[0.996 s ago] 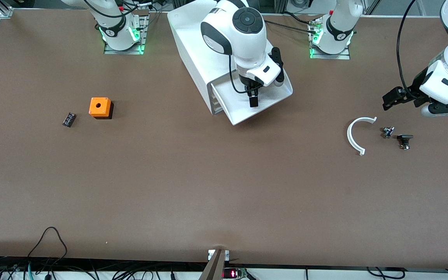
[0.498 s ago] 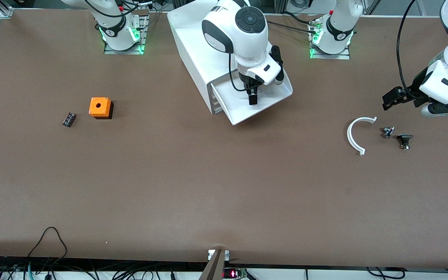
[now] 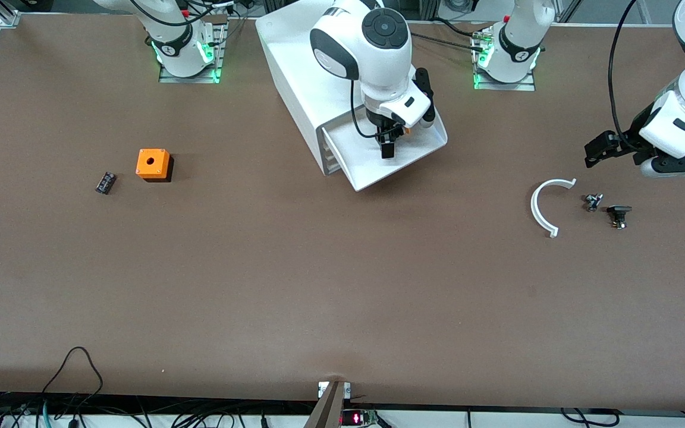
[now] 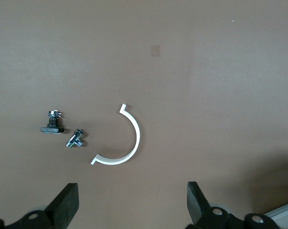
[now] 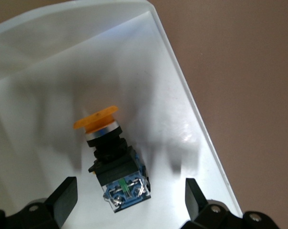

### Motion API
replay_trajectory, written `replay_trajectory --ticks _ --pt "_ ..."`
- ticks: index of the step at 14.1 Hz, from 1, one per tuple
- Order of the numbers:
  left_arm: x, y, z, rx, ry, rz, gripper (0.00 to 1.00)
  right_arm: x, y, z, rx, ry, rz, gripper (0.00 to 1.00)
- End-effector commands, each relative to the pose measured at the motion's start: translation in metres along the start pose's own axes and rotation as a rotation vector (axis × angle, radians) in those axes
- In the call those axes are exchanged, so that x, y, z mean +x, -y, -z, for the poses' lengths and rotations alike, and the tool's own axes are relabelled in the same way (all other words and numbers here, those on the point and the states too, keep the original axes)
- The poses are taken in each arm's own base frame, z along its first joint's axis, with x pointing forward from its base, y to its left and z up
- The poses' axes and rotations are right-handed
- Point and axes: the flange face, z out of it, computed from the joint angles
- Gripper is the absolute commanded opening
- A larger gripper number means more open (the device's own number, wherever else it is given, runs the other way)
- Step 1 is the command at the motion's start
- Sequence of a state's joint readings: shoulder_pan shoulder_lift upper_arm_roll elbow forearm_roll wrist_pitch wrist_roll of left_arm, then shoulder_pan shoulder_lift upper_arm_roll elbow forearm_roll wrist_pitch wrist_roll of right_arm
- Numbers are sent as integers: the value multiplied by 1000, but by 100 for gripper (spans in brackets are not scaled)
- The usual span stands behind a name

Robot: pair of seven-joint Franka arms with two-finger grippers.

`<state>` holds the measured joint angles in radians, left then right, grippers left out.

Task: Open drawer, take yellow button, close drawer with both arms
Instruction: 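Close the right gripper on the orange button's body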

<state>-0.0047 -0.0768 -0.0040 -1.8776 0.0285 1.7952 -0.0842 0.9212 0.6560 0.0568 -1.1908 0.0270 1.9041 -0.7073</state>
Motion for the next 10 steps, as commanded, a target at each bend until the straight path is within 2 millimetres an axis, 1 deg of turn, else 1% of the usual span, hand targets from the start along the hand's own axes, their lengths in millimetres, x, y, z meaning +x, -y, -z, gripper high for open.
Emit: replay_trajectory --ticks 1,3,4,6,7,10 --pt "-2 1 3 -15 6 -21 100 8 4 1 -13 3 9 100" --pt "-2 0 3 -17 6 -22 100 11 7 -1 -20 9 12 100" --pt "-2 0 3 -15 6 -23 100 10 7 -4 -22 17 11 97" --pt "-2 -1 3 -17 6 -24 100 10 6 -12 -21 30 10 88" --pt "-2 -1 3 -17 6 -24 100 11 7 -14 -20 33 12 82" --pt "-2 -1 3 -17 6 -24 100 10 5 -14 -27 34 14 62"
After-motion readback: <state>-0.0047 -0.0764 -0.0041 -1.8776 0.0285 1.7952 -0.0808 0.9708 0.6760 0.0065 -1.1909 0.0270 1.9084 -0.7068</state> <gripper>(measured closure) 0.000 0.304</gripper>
